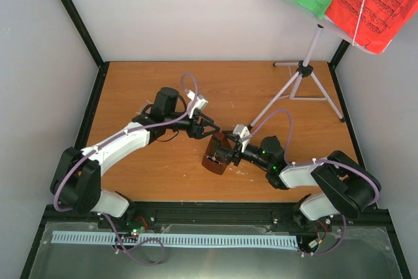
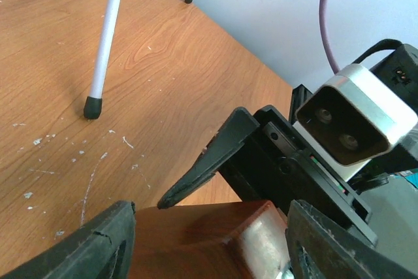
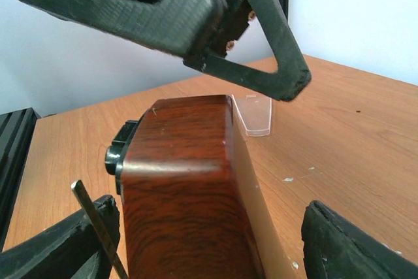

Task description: Pack up the instrument practice props

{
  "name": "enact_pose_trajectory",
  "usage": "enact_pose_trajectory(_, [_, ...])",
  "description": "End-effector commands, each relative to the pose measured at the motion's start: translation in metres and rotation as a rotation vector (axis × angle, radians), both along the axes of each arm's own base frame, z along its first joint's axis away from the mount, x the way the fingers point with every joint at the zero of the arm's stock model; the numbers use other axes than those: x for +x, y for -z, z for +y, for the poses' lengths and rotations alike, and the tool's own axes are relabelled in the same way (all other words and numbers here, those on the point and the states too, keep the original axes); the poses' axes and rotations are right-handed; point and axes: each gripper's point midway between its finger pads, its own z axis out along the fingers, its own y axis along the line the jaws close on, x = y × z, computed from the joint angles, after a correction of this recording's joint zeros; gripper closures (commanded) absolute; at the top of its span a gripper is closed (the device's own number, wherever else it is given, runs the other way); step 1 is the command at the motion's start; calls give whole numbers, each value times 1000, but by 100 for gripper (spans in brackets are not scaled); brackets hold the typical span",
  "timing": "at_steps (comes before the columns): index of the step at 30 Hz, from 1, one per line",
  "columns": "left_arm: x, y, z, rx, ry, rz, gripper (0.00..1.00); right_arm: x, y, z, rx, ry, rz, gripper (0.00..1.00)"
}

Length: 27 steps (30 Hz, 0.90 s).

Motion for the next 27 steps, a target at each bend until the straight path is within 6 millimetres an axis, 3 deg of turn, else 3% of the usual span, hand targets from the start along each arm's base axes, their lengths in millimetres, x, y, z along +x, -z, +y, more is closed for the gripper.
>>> enact_pose_trajectory(1, [-10,-23,5,-25,5,-50,35,5,-8,2,-2,20,-31,25])
enact_pose_trajectory(8, [-15,-25,14,-13,-22,-91,29,7,-1,-2,-40,46,-56,26])
enact_pose_trajectory(15, [-24,-24,6,-49,58,-44,43,8,0,0,-38,40,-46,27])
enact_pose_trajectory(27, [-21,-14,1,-56,63,32,47,14,3,-2,-49,69,-33,30])
